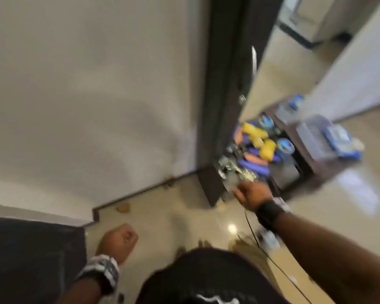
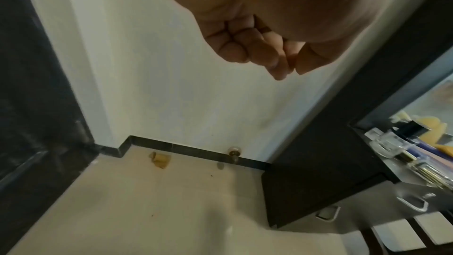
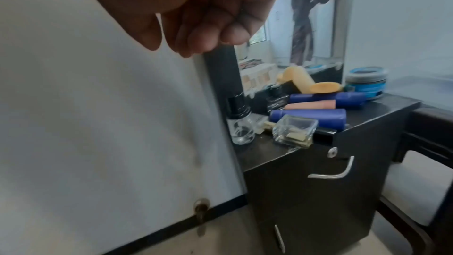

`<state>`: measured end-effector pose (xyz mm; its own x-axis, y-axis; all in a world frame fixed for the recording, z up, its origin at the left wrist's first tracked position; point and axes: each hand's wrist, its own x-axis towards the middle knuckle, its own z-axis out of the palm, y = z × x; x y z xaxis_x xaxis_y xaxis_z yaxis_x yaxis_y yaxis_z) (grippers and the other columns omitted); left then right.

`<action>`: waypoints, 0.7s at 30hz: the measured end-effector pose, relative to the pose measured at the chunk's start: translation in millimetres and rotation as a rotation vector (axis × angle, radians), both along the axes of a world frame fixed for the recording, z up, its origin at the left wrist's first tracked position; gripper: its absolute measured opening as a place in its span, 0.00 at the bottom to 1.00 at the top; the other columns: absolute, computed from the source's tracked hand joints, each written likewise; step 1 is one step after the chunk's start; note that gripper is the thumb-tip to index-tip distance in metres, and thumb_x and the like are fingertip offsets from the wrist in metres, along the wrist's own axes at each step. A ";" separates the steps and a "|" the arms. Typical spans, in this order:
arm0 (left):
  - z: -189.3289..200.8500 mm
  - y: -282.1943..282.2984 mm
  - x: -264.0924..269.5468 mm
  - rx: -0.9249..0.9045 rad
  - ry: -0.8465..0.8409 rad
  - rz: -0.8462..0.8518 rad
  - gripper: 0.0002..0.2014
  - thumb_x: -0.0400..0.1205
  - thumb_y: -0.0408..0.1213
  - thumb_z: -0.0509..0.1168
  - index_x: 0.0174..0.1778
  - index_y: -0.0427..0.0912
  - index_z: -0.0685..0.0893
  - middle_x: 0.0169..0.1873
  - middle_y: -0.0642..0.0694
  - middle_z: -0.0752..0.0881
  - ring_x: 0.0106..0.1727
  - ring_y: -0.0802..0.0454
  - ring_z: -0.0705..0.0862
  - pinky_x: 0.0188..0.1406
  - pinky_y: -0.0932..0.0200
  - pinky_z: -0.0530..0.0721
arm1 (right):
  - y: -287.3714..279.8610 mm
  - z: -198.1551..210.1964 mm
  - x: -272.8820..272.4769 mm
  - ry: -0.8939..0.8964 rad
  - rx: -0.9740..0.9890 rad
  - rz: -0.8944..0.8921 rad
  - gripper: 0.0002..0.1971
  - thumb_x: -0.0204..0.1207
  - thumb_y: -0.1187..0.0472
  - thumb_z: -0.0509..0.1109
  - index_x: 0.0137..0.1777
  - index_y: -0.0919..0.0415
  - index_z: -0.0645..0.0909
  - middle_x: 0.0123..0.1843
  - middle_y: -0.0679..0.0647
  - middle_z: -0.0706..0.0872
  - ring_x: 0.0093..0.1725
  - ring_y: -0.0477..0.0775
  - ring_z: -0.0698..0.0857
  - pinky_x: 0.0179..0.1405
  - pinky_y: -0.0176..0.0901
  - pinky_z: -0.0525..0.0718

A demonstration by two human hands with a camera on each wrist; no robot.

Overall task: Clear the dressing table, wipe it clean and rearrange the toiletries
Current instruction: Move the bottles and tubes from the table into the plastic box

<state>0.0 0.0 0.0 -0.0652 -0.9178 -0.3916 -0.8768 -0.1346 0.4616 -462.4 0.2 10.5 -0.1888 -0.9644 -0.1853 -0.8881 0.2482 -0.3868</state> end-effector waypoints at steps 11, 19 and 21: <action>-15.6 -53.0 -53.9 0.066 0.119 -0.218 0.06 0.78 0.42 0.80 0.38 0.51 0.90 0.33 0.55 0.90 0.38 0.50 0.89 0.41 0.56 0.84 | 23.2 26.7 -13.0 -0.124 0.331 -0.185 0.16 0.81 0.45 0.72 0.63 0.51 0.86 0.59 0.52 0.90 0.61 0.57 0.87 0.62 0.55 0.86; -18.6 -68.9 -83.2 0.213 0.107 -0.402 0.09 0.77 0.48 0.81 0.49 0.52 0.92 0.40 0.54 0.92 0.45 0.55 0.90 0.45 0.59 0.84 | 76.0 33.6 -24.3 0.025 0.615 -0.139 0.24 0.81 0.44 0.75 0.74 0.50 0.81 0.67 0.52 0.88 0.68 0.55 0.85 0.71 0.54 0.82; -14.5 -74.7 -91.7 0.188 0.118 -0.407 0.09 0.78 0.48 0.80 0.50 0.51 0.92 0.41 0.53 0.92 0.45 0.57 0.89 0.44 0.61 0.83 | 81.9 40.2 -30.8 0.019 0.563 -0.185 0.23 0.82 0.45 0.73 0.74 0.51 0.81 0.64 0.52 0.90 0.65 0.55 0.86 0.68 0.52 0.82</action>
<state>-91.7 -74.7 -14.5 -0.4599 -0.7220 -0.5169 -0.8184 0.1189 0.5622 -493.2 82.1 50.7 -0.3528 -0.6695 -0.6537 -0.8158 0.5622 -0.1355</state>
